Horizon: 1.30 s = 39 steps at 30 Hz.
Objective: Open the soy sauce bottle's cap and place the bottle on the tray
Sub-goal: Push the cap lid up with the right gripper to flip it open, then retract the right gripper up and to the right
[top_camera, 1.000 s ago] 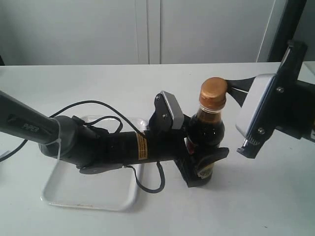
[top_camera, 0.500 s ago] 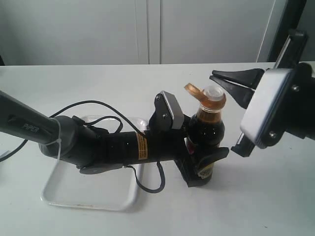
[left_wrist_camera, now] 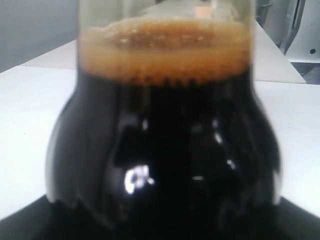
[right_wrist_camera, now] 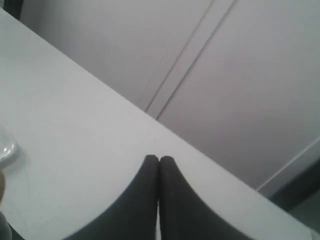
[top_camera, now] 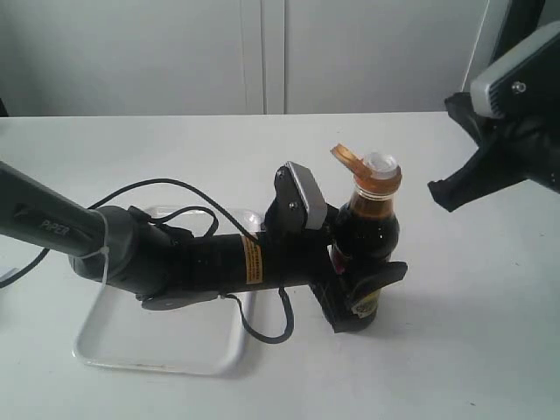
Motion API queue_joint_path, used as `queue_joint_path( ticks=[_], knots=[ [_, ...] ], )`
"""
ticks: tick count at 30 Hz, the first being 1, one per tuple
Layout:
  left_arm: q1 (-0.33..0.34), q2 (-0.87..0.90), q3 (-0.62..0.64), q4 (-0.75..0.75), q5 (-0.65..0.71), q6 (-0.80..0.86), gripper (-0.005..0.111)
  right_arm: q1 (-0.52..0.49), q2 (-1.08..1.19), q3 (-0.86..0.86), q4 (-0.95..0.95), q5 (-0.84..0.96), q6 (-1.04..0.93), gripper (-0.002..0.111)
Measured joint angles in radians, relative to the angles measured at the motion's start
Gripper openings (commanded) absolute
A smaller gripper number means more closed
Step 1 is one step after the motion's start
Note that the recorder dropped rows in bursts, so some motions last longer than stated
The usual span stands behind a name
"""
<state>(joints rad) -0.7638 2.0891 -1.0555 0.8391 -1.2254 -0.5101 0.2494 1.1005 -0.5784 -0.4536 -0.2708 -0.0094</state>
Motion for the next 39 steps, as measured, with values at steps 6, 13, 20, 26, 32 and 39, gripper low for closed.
queue_joint_path(
  ticks=[6, 13, 20, 26, 32, 39],
  knots=[
    [0.000, 0.000, 0.000, -0.002, 0.000, -0.002, 0.000, 0.000, 0.077, -0.122, 0.011, 0.284, 0.054, 0.000],
    [0.000, 0.000, 0.000, -0.002, 0.000, -0.004, 0.000, 0.000, 0.167, -0.273, 0.011, 0.646, 0.061, 0.000],
    [0.000, 0.000, 0.000, -0.006, 0.000, -0.005, 0.000, -0.052, 0.266, -0.386, 0.179, 0.870, -0.053, 0.000],
    [0.000, 0.000, 0.000, -0.018, 0.002, -0.012, 0.000, -0.176, 0.327, -0.405, 0.476, 0.888, -0.266, 0.000],
    [0.000, -0.009, 0.000, -0.025, 0.019, -0.020, 0.000, -0.247, 0.369, -0.405, 0.572, 0.848, -0.316, 0.000],
    [-0.002, -0.062, 0.004, 0.000, 0.093, -0.023, 0.000, -0.256, 0.413, -0.405, 0.614, 0.799, -0.315, 0.000]
  ],
)
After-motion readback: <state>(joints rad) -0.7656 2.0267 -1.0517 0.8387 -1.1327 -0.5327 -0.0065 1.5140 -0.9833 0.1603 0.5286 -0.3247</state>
